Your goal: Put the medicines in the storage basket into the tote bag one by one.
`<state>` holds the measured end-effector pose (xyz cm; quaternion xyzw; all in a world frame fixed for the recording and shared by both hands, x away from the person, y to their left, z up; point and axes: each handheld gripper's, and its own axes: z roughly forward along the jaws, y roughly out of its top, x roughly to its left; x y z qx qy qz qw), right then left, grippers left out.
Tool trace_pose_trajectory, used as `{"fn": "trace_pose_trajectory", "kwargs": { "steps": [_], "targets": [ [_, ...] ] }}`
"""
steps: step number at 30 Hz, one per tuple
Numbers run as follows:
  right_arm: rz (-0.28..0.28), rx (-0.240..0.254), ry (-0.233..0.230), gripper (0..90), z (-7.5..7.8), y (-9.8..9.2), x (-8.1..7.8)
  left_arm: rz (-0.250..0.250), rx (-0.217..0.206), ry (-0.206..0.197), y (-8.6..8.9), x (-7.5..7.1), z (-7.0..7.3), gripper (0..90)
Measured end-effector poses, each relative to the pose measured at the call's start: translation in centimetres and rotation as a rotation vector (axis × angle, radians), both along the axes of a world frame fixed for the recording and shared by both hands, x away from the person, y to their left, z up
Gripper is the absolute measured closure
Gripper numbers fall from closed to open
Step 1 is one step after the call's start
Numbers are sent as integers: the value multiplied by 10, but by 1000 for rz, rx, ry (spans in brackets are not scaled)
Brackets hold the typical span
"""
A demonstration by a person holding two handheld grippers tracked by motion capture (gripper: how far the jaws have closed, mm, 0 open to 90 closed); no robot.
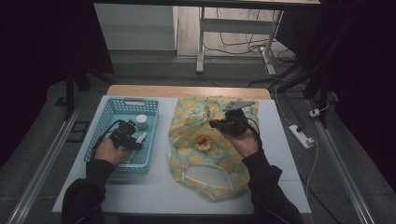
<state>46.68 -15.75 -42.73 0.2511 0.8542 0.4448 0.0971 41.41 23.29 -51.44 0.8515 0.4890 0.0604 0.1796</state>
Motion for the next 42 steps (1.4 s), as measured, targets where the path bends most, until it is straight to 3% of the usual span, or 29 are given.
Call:
{"fn": "trace_pose_trajectory", "kwargs": {
  "steps": [6, 13, 20, 25, 32, 42],
  "targets": [
    [1, 2, -1, 896, 1, -1, 0, -4, -12, 4, 0, 0, 0, 701],
    [2, 5, -3, 896, 2, -1, 0, 6, -12, 3, 0, 1, 2, 714],
    [-1, 11, -6, 897, 3, -2, -1, 44, -63, -71, 3, -3, 12, 716],
    [-2, 17, -8, 896, 5, -3, -1, 48, -116, -115, 6, -6, 20, 716],
    [-1, 25, -13, 897, 7, -4, -2, 59, -154, -169, 11, -13, 37, 716],
    [-1, 33, -17, 897, 9, -5, -3, 39, -242, -214, 10, -25, 54, 716]
  ]
}}
